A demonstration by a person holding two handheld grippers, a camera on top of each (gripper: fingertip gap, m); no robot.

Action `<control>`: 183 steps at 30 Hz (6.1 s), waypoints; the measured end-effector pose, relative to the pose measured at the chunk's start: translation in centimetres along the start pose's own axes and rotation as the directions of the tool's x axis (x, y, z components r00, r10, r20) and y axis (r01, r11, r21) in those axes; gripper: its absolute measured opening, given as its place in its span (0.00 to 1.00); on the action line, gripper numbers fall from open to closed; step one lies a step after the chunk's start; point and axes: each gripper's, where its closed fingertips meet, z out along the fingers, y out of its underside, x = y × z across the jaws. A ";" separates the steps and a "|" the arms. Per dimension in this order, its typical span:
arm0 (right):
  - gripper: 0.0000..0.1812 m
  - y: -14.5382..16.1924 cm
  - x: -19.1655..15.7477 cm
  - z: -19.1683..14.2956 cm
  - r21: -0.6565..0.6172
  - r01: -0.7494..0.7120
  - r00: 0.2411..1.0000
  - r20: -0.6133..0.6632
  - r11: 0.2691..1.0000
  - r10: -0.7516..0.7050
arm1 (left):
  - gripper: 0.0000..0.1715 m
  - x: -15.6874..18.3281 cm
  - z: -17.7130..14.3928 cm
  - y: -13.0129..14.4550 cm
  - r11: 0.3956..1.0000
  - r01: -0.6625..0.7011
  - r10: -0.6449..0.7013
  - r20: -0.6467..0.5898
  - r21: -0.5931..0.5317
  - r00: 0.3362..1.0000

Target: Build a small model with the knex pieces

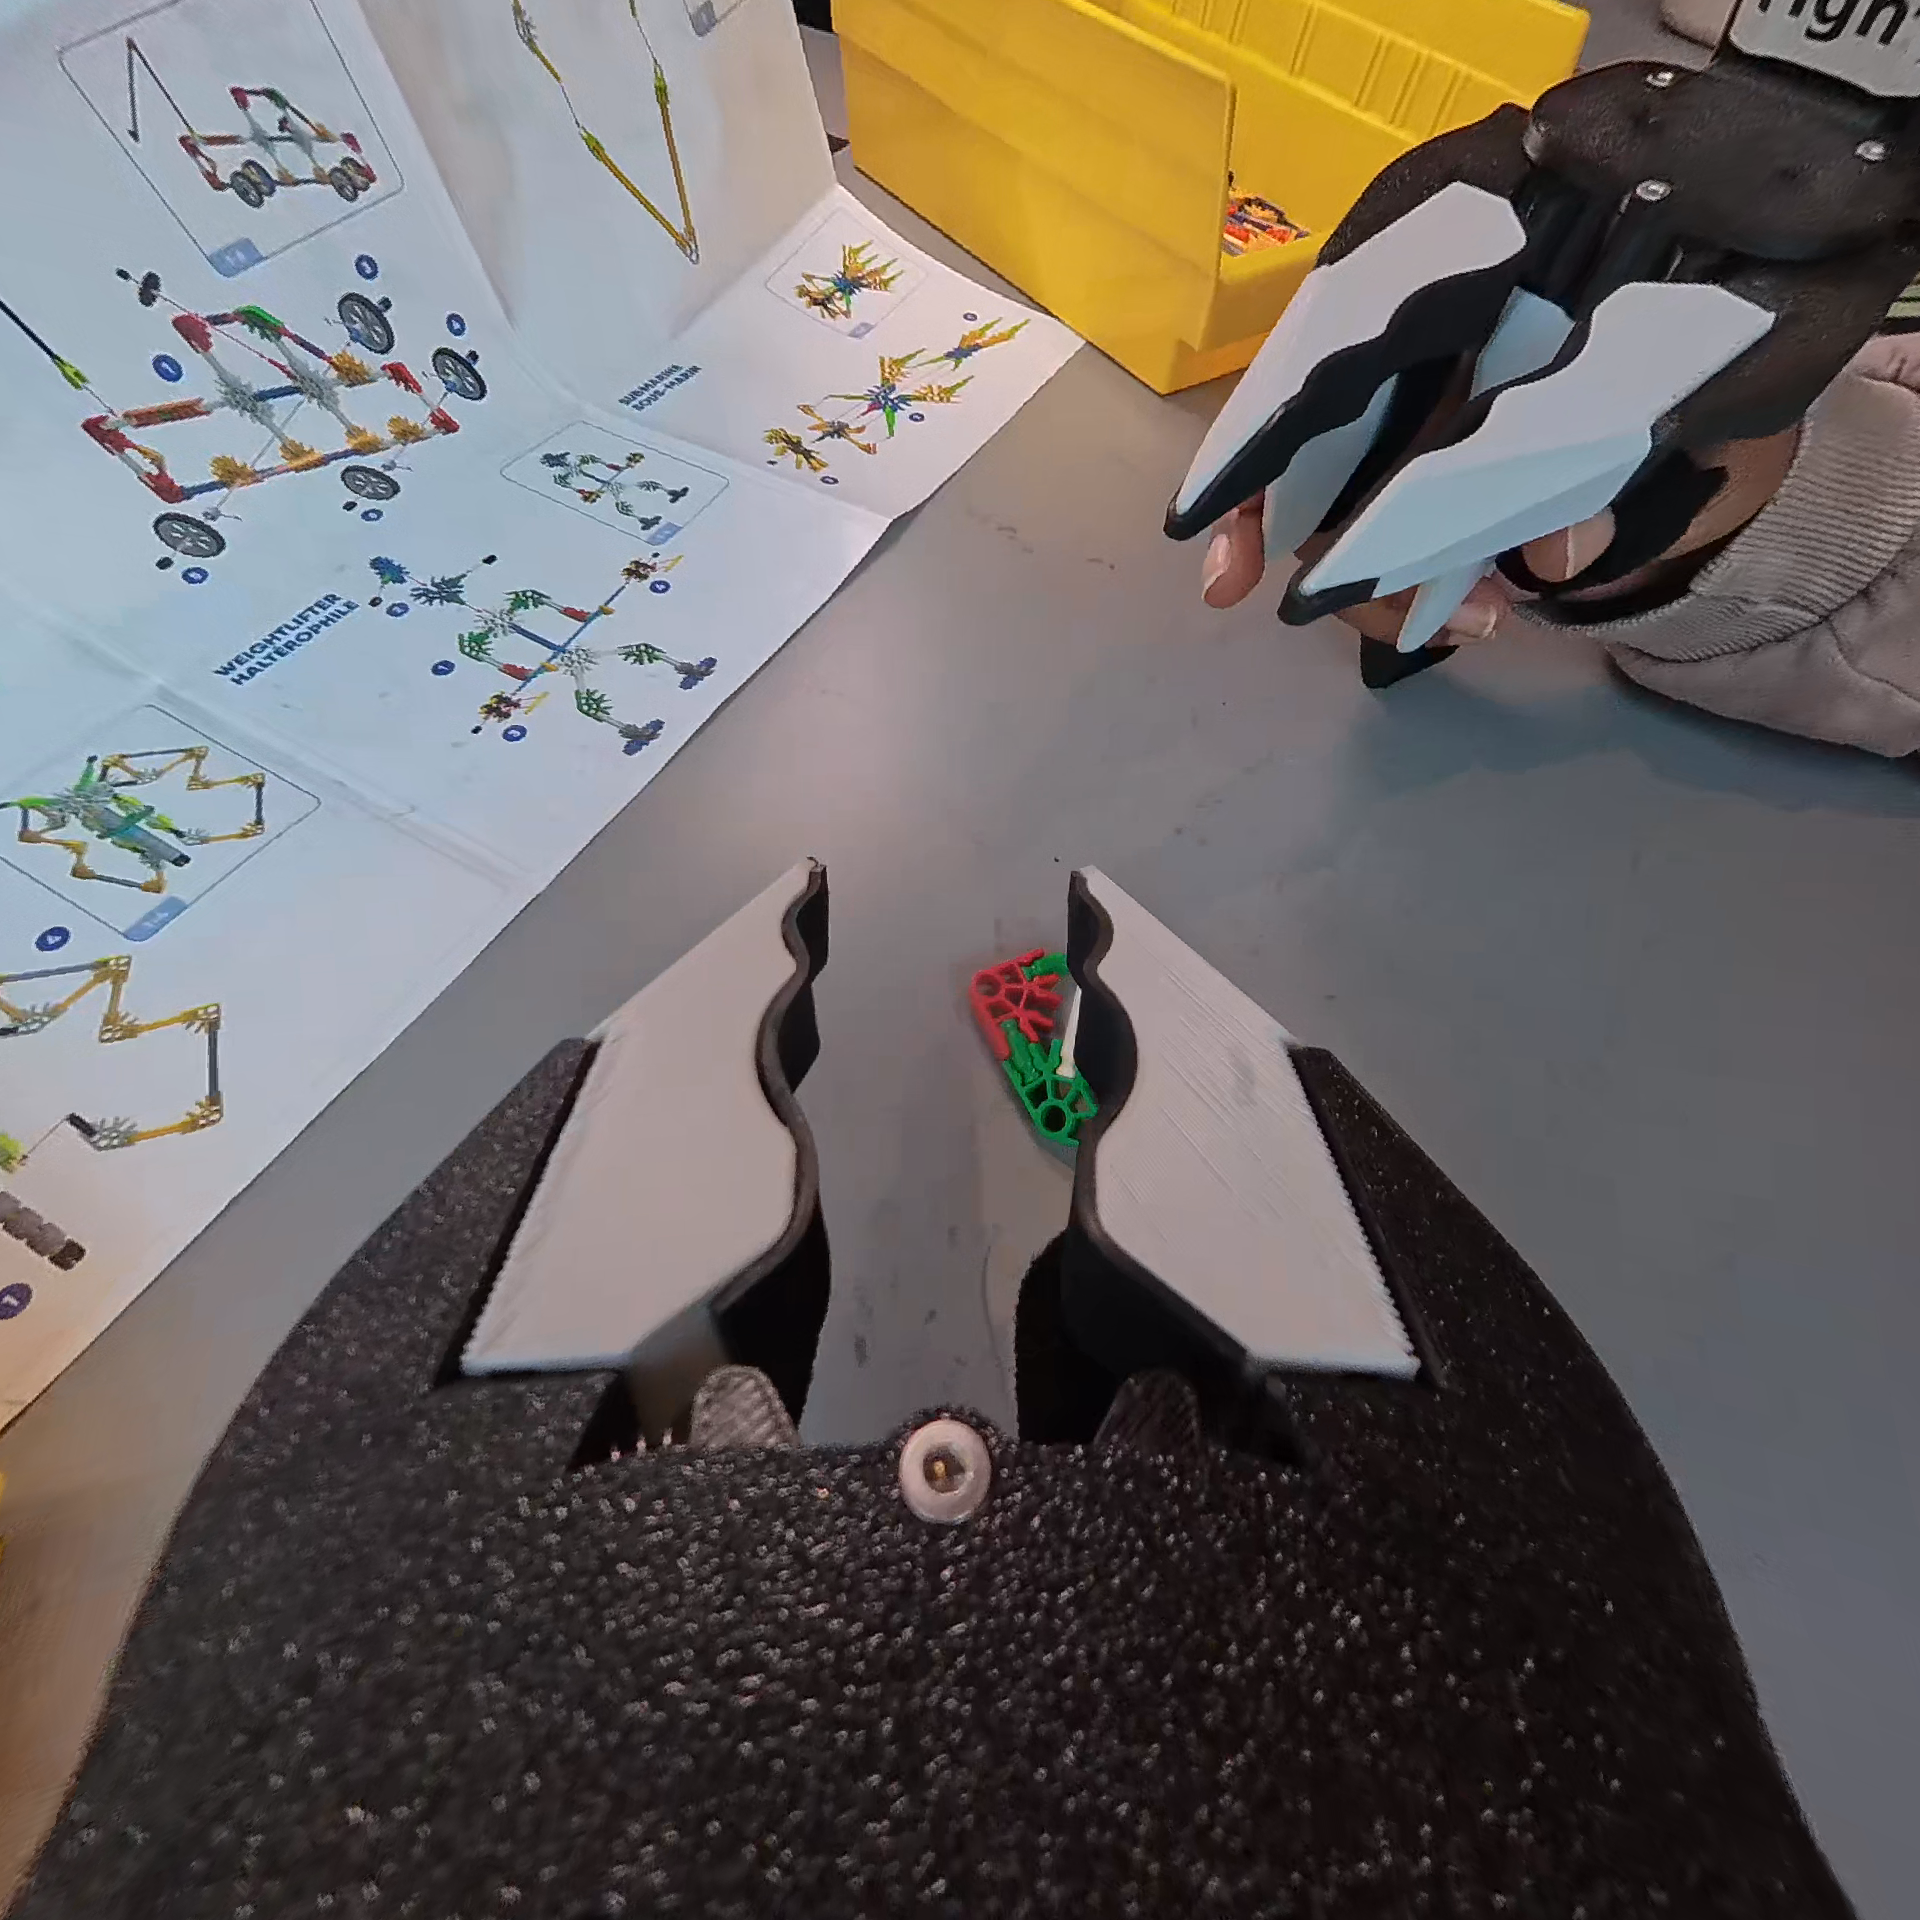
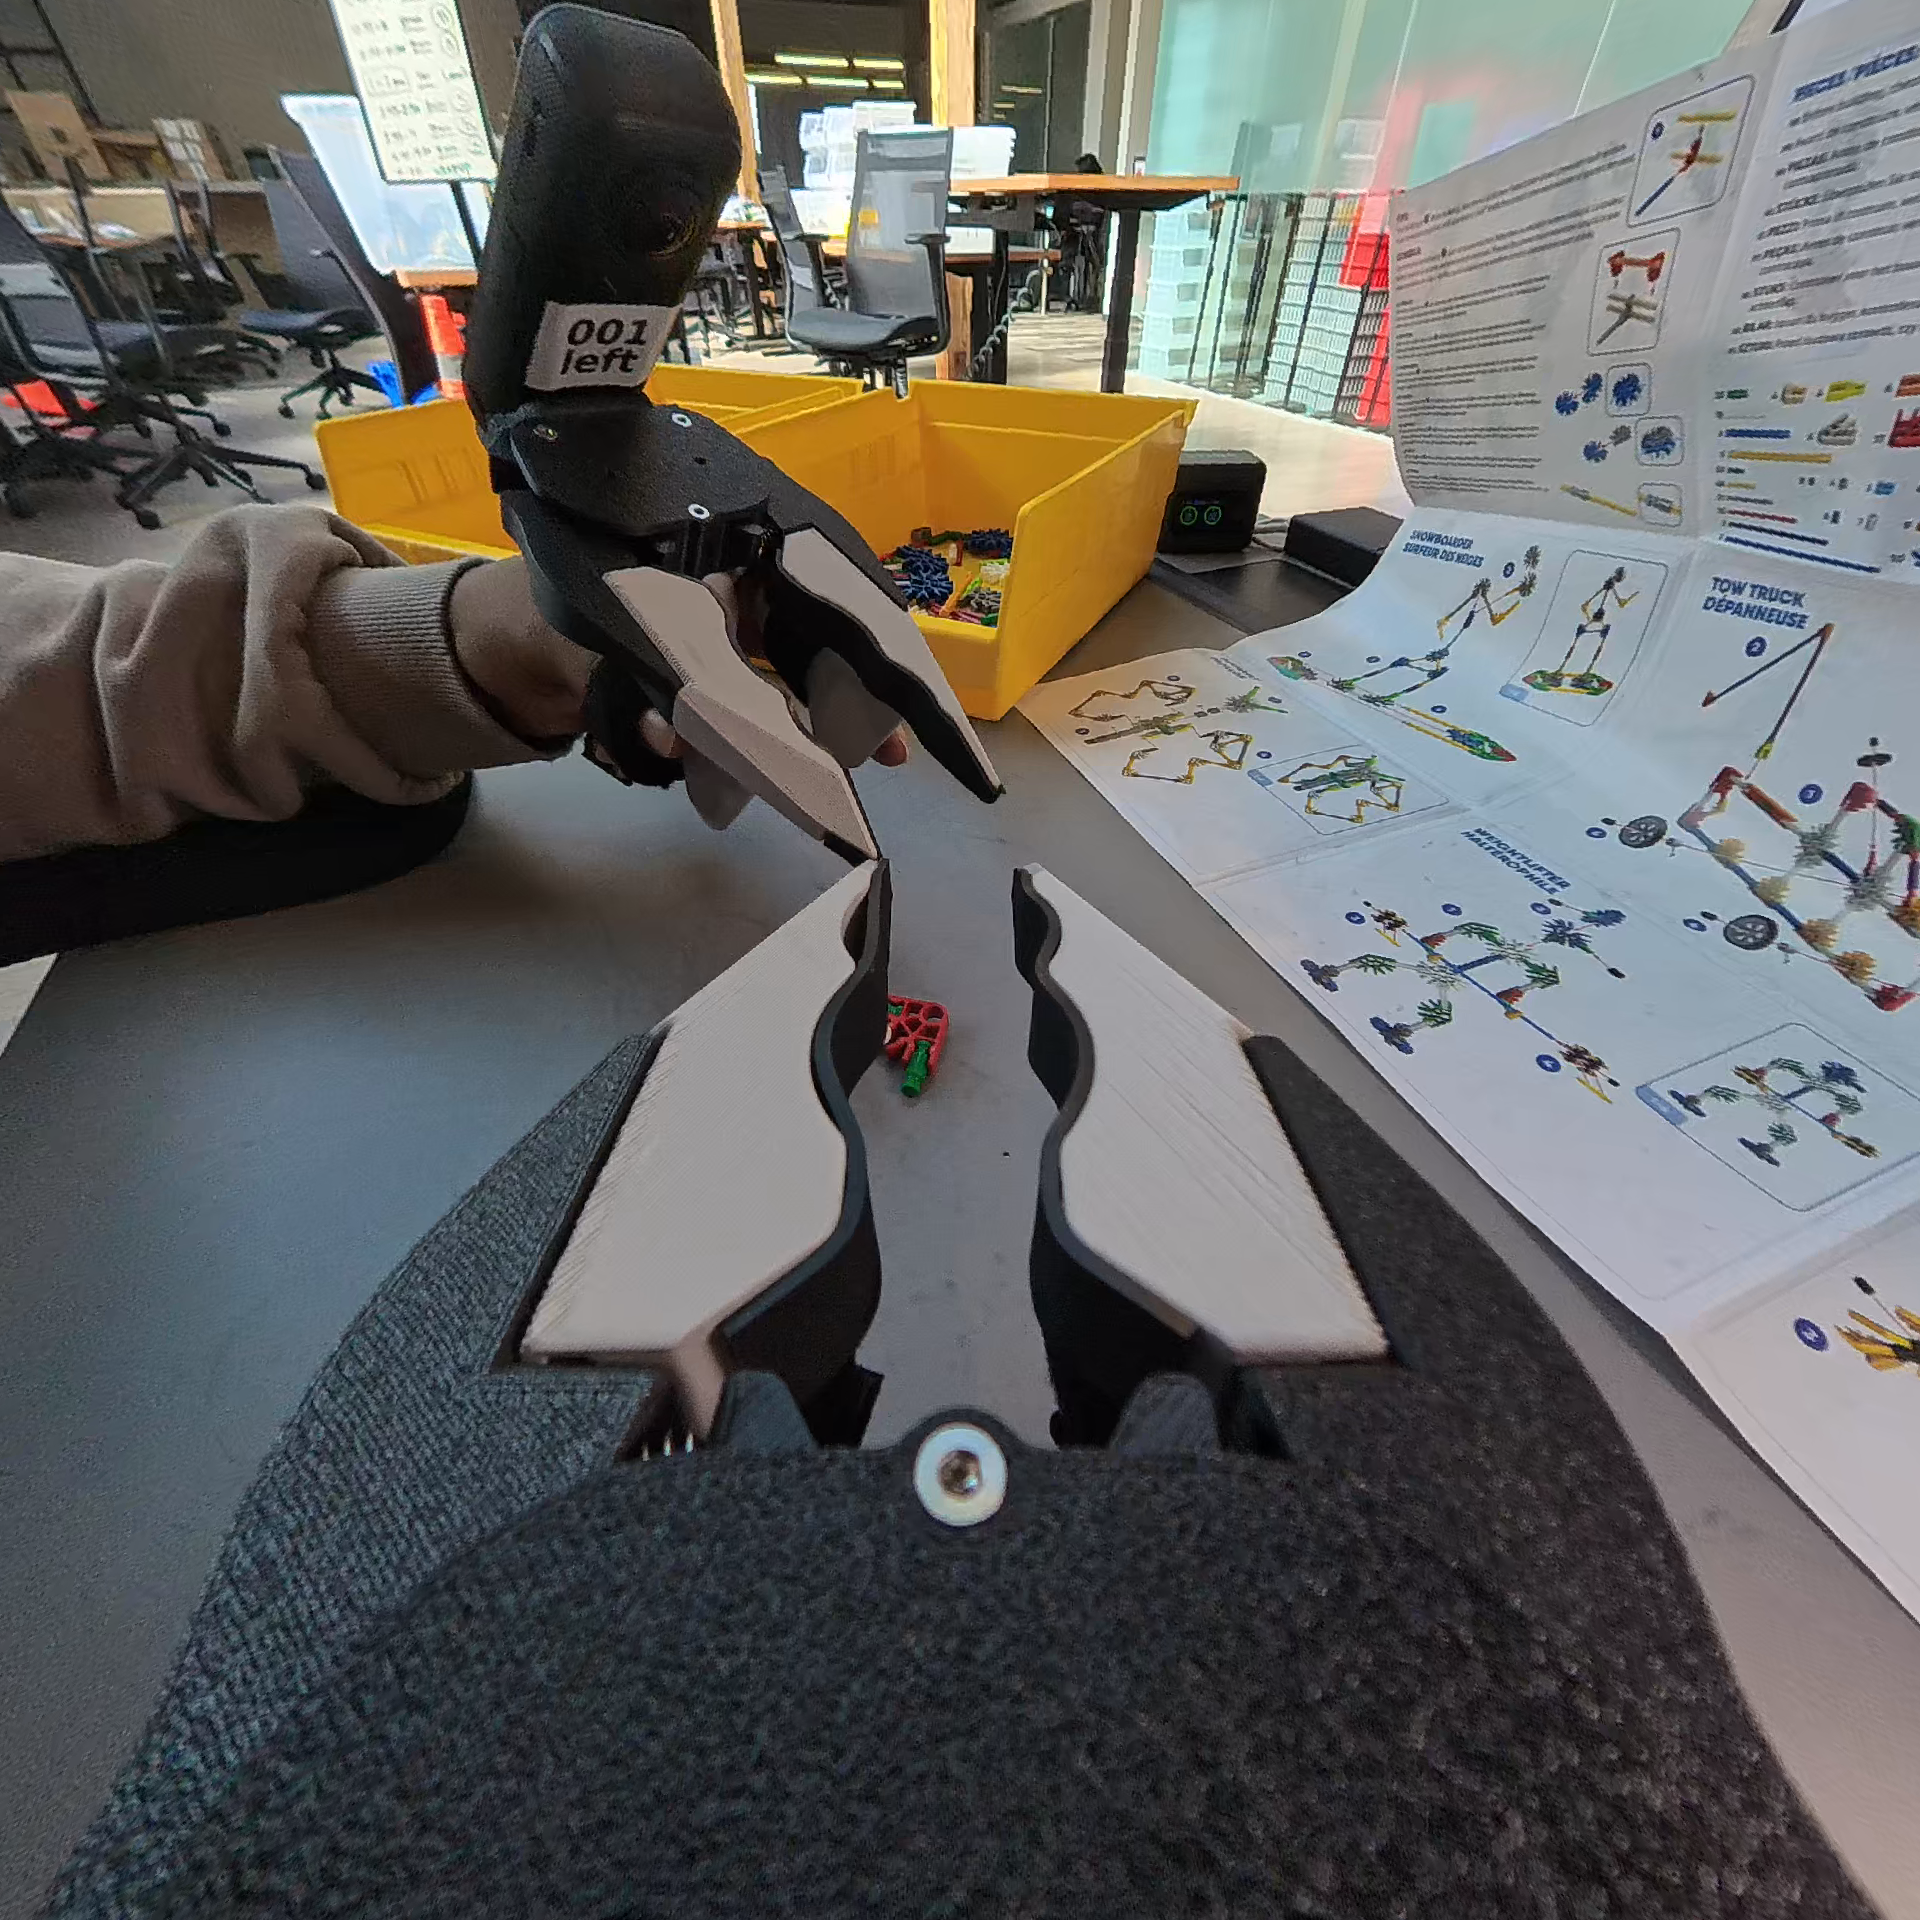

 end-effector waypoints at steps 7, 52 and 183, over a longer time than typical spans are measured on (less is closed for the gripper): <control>0.12 -0.1 0.3 -0.2 0.013 -0.017 1.000 -0.009 1.000 0.018 | 0.24 -4.5 -9.0 -6.9 0.979 -0.104 0.048 0.297 0.174 0.954; 0.12 -2.6 -2.0 -0.5 0.114 -0.053 0.996 0.082 0.992 0.044 | 0.02 -3.0 -20.0 -9.8 0.837 0.471 -0.400 -0.277 0.278 0.874; 0.03 -0.3 -1.0 0.8 -0.092 0.174 0.969 -0.162 0.980 -0.187 | 0.04 4.7 1.8 -3.9 0.971 0.047 -0.083 0.149 0.233 0.985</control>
